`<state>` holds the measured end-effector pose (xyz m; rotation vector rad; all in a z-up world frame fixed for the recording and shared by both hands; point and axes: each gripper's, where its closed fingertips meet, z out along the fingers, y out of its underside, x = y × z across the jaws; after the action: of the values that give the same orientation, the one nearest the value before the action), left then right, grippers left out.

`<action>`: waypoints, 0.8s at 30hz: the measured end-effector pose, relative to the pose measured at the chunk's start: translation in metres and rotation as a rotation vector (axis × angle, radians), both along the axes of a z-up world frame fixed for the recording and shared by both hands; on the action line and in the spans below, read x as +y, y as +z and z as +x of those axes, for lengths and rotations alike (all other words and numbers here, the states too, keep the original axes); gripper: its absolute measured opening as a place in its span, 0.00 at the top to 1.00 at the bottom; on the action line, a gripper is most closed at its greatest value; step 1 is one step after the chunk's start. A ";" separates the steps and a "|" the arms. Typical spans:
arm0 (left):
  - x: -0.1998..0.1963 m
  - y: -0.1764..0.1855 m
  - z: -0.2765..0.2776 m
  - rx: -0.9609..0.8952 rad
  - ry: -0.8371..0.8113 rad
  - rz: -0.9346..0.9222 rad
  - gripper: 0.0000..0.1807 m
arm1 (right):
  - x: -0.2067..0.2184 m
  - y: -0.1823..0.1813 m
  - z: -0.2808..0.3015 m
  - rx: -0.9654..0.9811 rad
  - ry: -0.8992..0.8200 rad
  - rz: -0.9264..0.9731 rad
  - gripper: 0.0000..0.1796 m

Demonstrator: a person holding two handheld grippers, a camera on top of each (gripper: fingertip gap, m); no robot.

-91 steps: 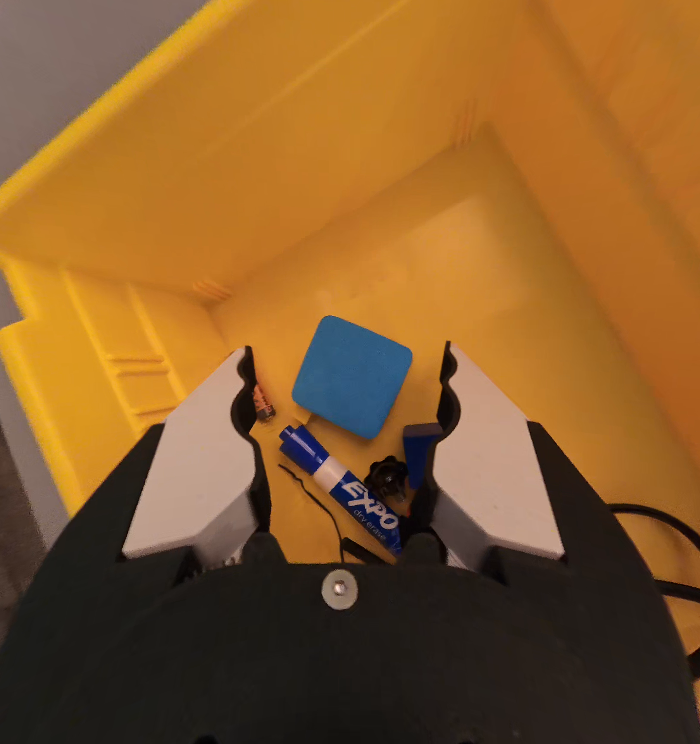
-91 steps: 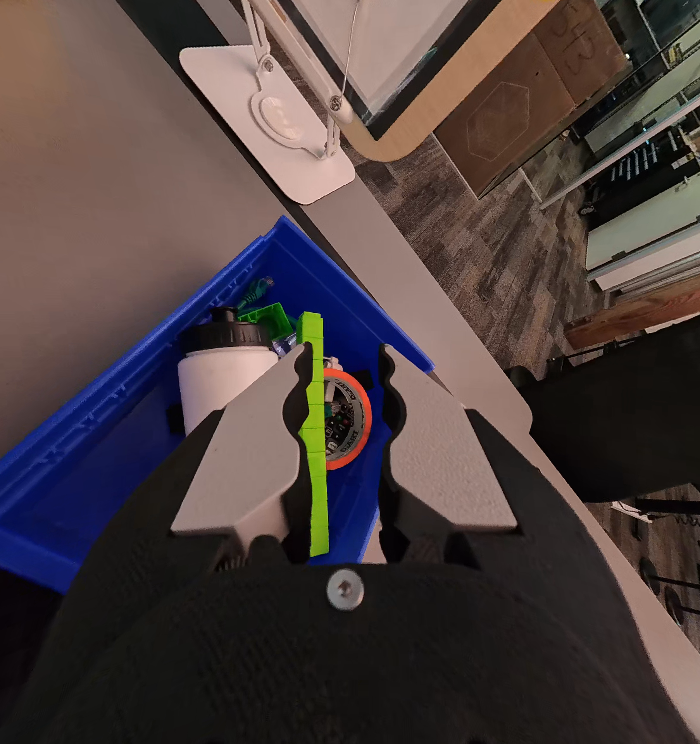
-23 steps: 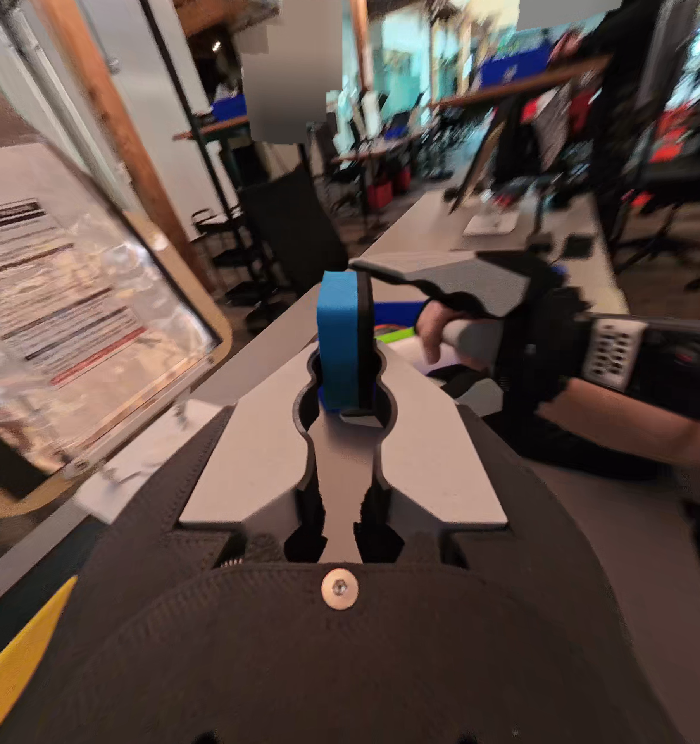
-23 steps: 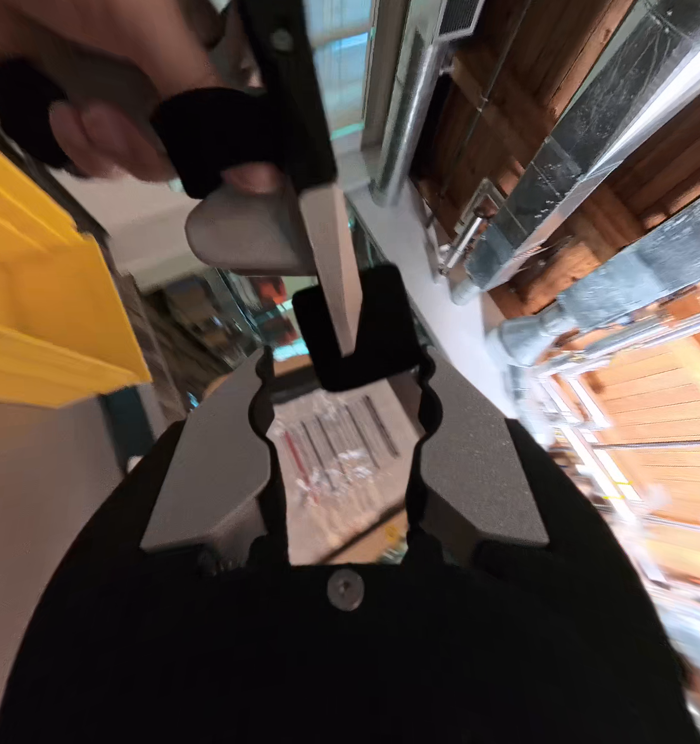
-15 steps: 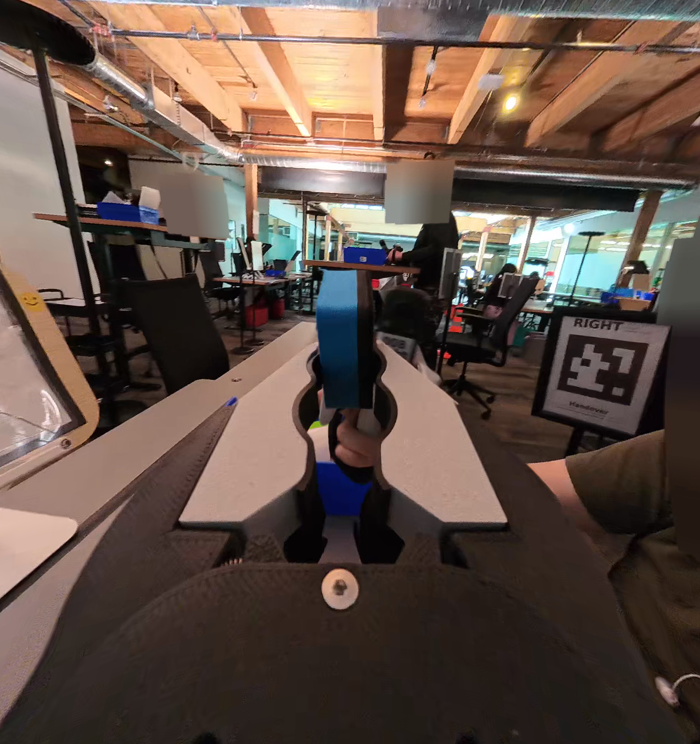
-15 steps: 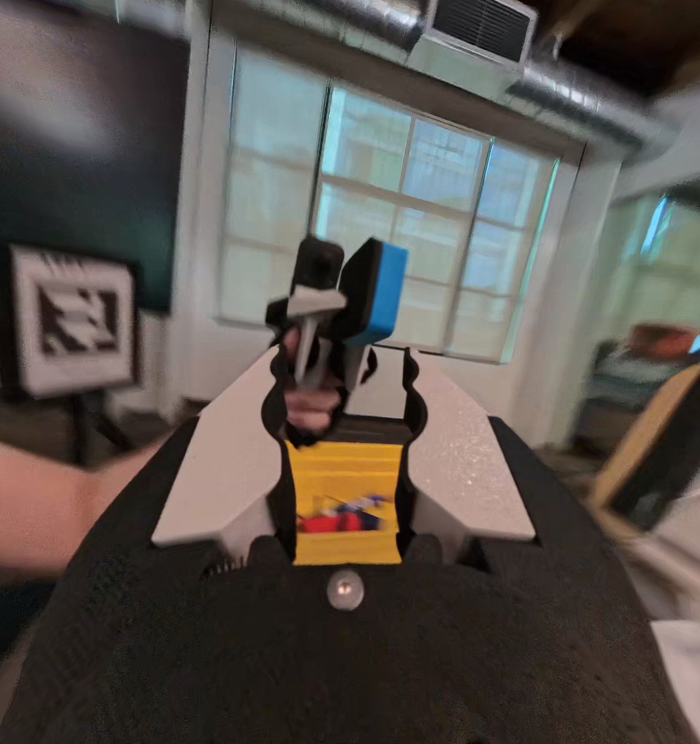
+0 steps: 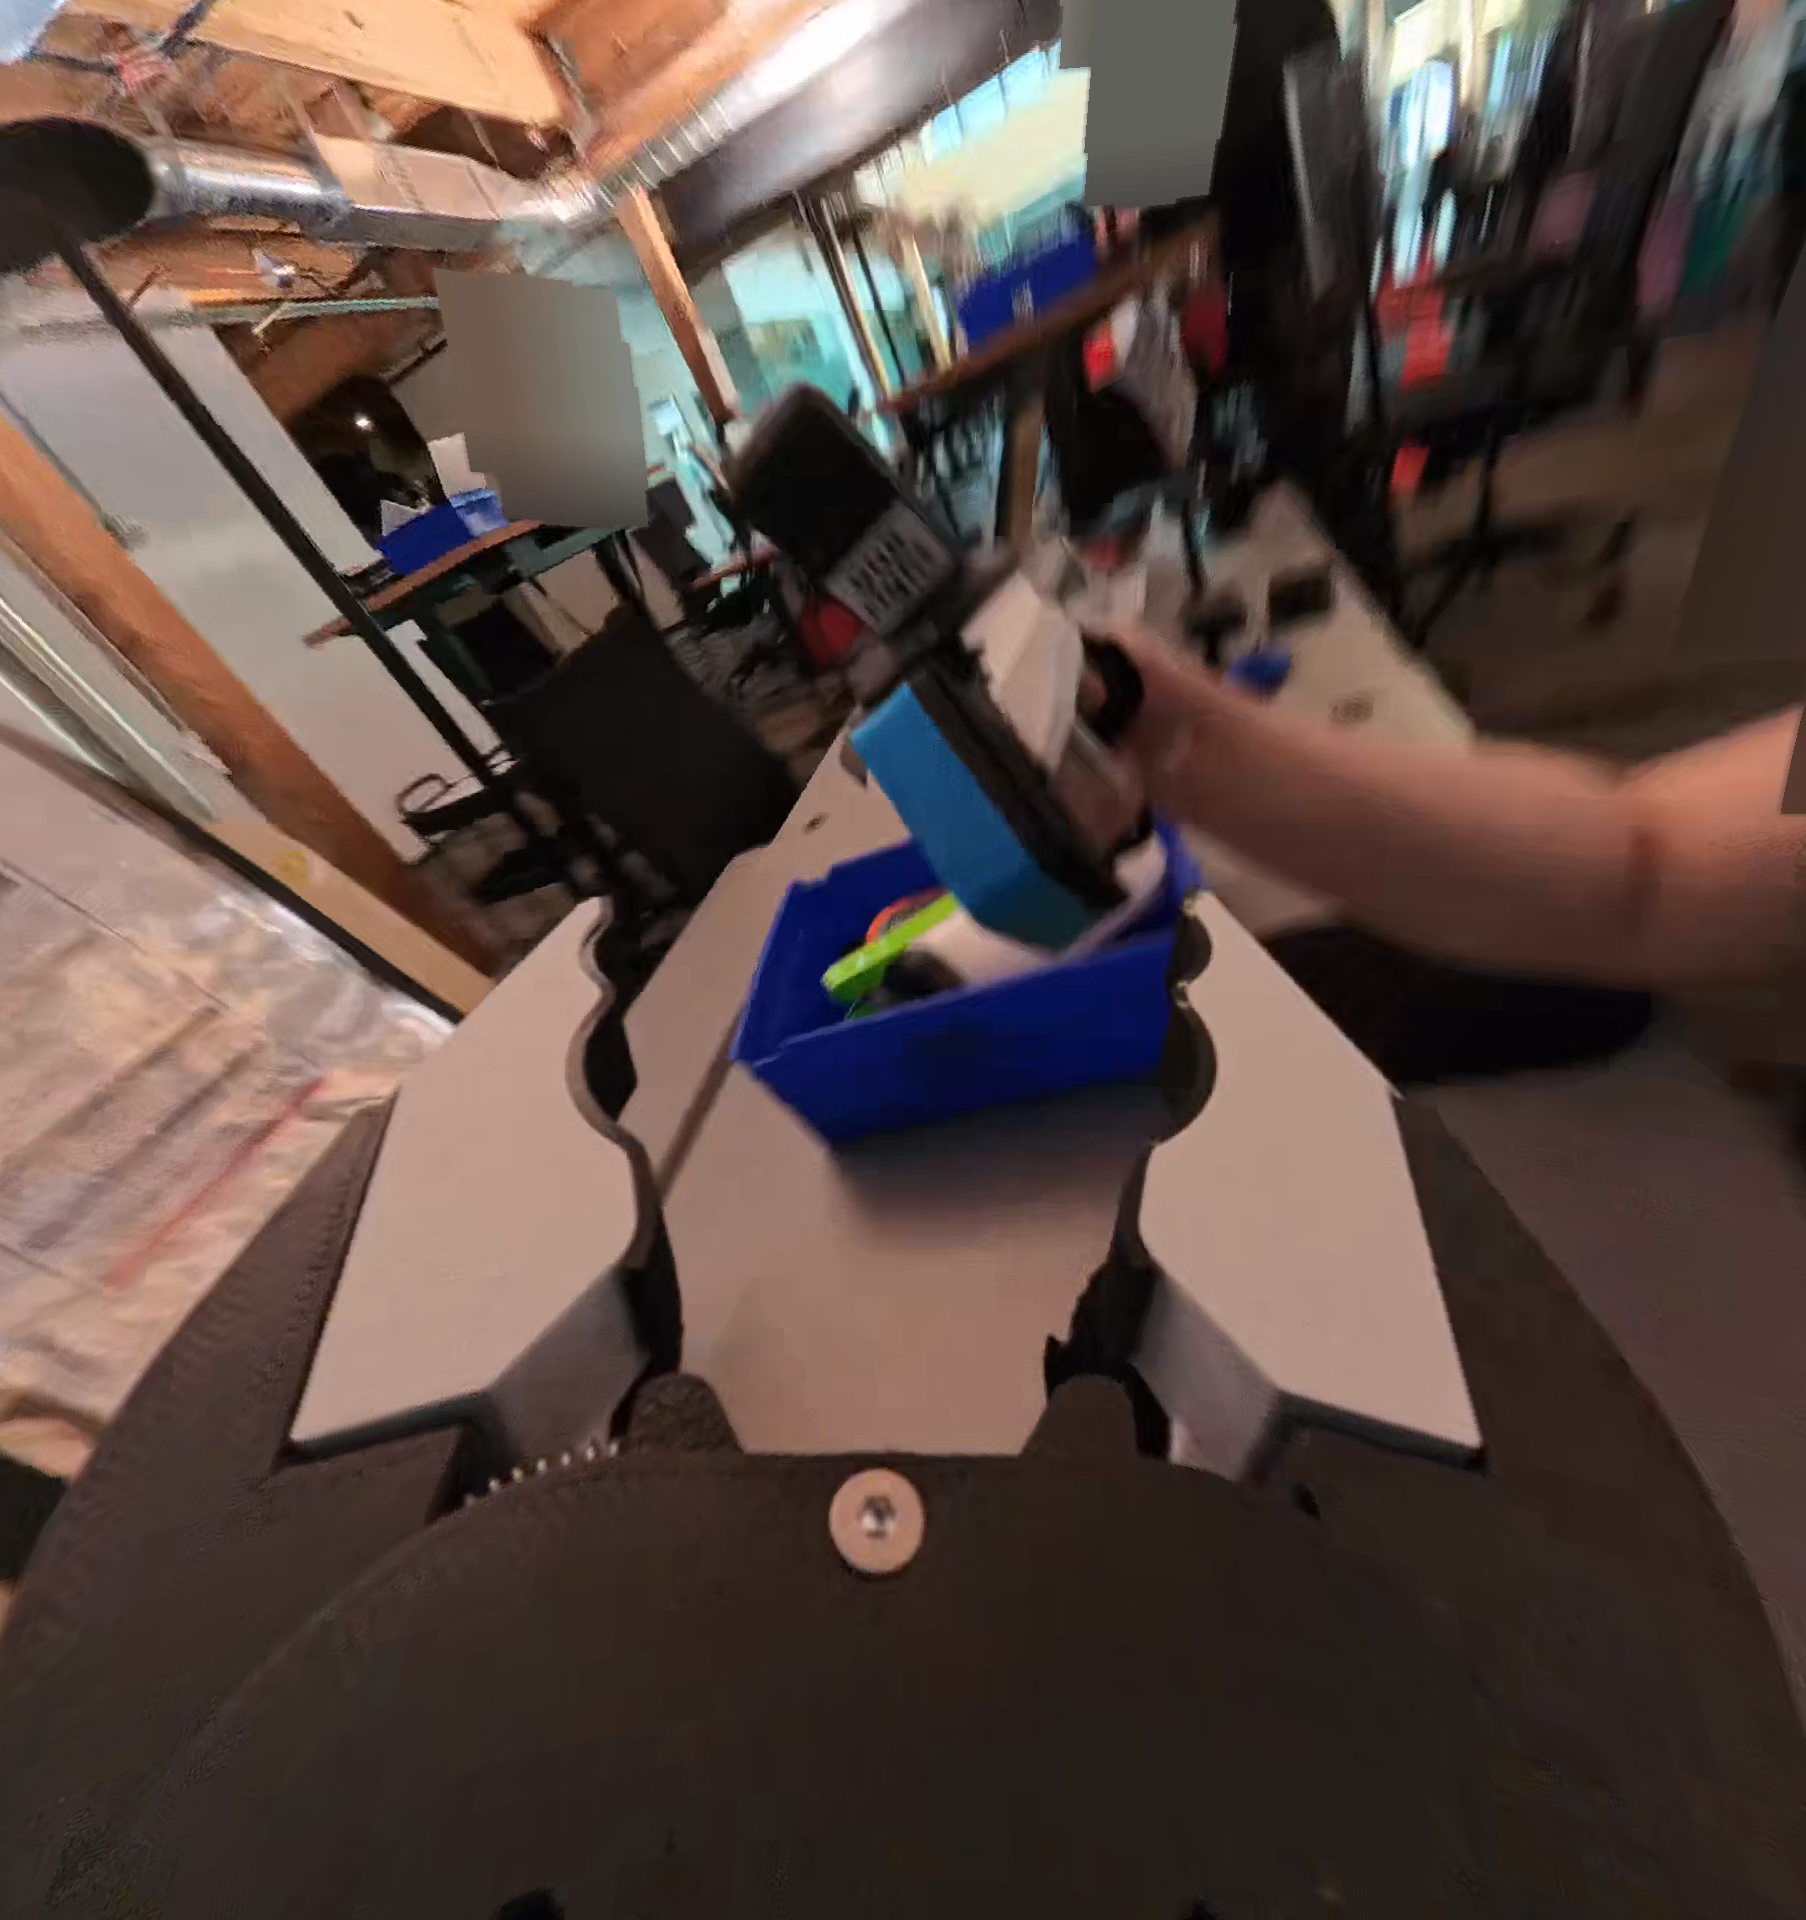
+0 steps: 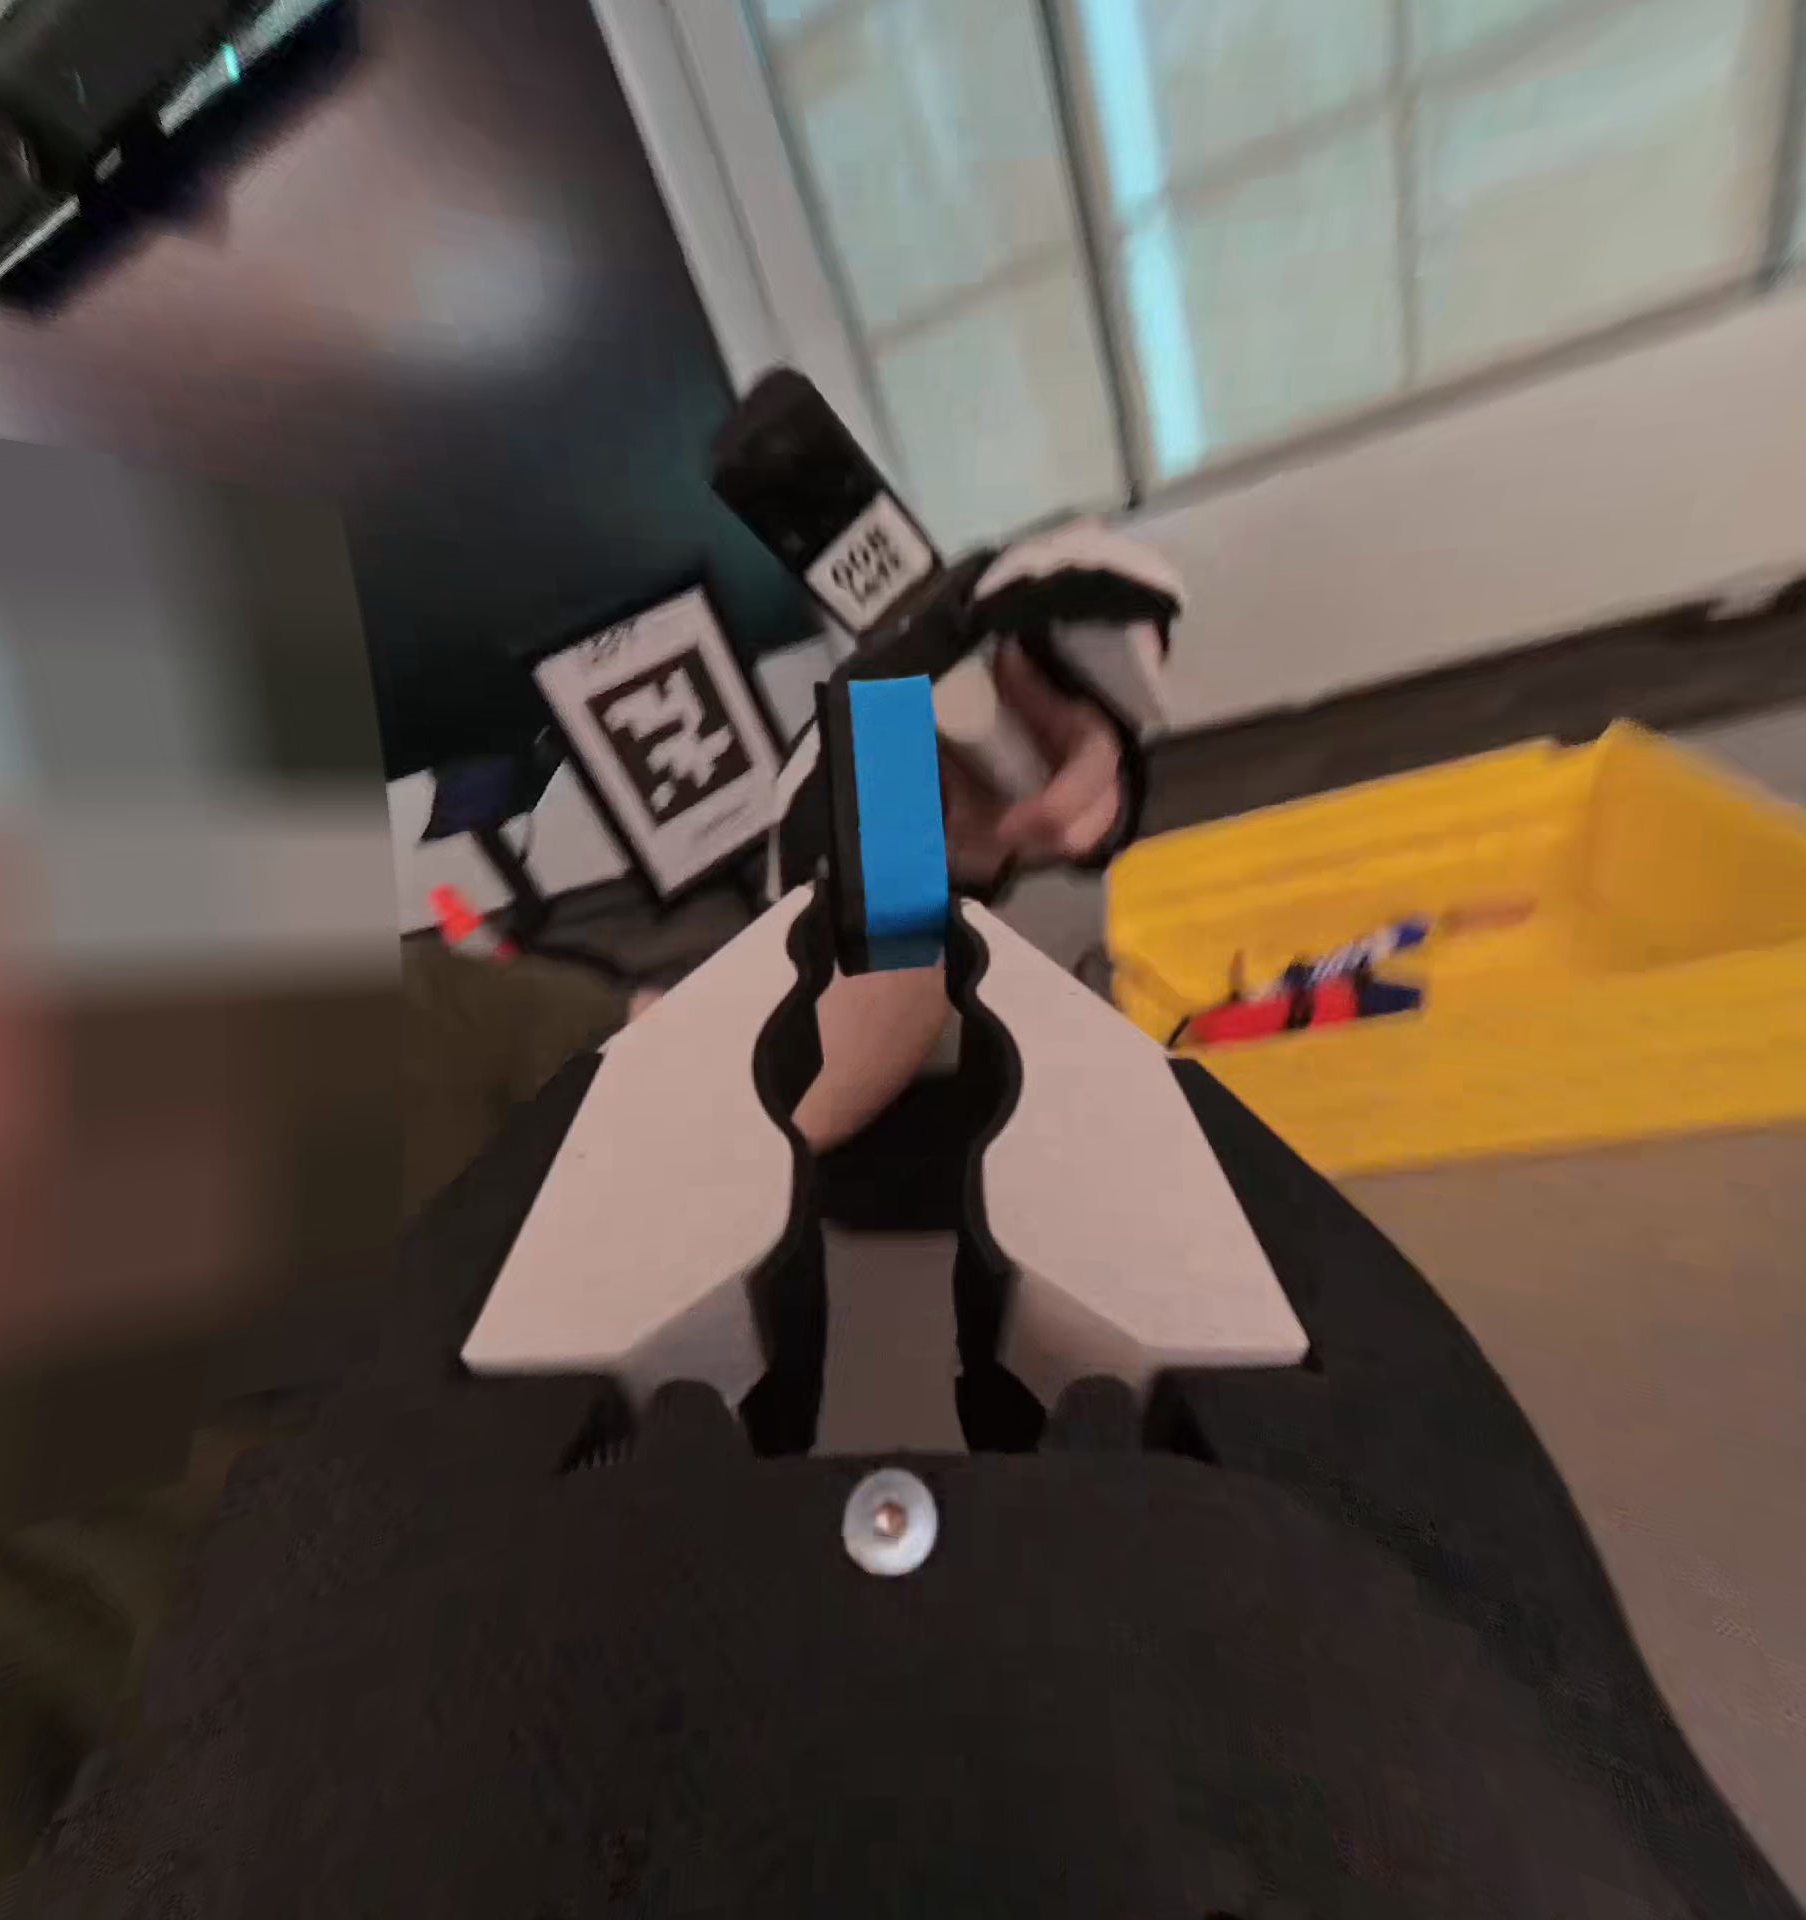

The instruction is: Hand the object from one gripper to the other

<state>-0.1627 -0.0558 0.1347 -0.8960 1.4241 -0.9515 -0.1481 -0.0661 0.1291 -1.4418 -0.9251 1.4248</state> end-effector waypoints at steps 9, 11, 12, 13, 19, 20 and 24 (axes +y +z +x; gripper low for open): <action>-0.060 -0.058 0.043 0.253 -0.042 0.362 0.51 | -0.059 -0.049 0.034 -0.226 0.329 -0.182 0.89; -0.066 -0.065 0.048 0.270 -0.058 0.389 0.53 | -0.061 -0.056 0.034 -0.255 0.355 -0.202 0.89; -0.069 -0.067 0.049 0.275 -0.070 0.392 0.55 | -0.061 -0.063 0.034 -0.283 0.355 -0.205 0.90; -0.072 -0.069 0.051 0.273 -0.083 0.397 0.55 | -0.062 -0.067 0.033 -0.298 0.366 -0.212 0.89; -0.076 -0.079 0.053 0.283 -0.125 0.423 0.69 | -0.051 -0.062 0.033 -0.228 0.371 -0.279 0.90; -0.075 -0.078 0.053 0.279 -0.120 0.431 0.69 | -0.050 -0.061 0.033 -0.214 0.372 -0.284 0.90; -0.060 -0.061 0.054 0.217 -0.029 0.423 0.69 | -0.034 -0.042 0.033 -0.119 0.282 -0.188 0.86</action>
<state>-0.1090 -0.1161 0.0741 -0.6744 1.7449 -0.5507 -0.1156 -0.1002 0.0867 -1.5958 -1.1294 1.6833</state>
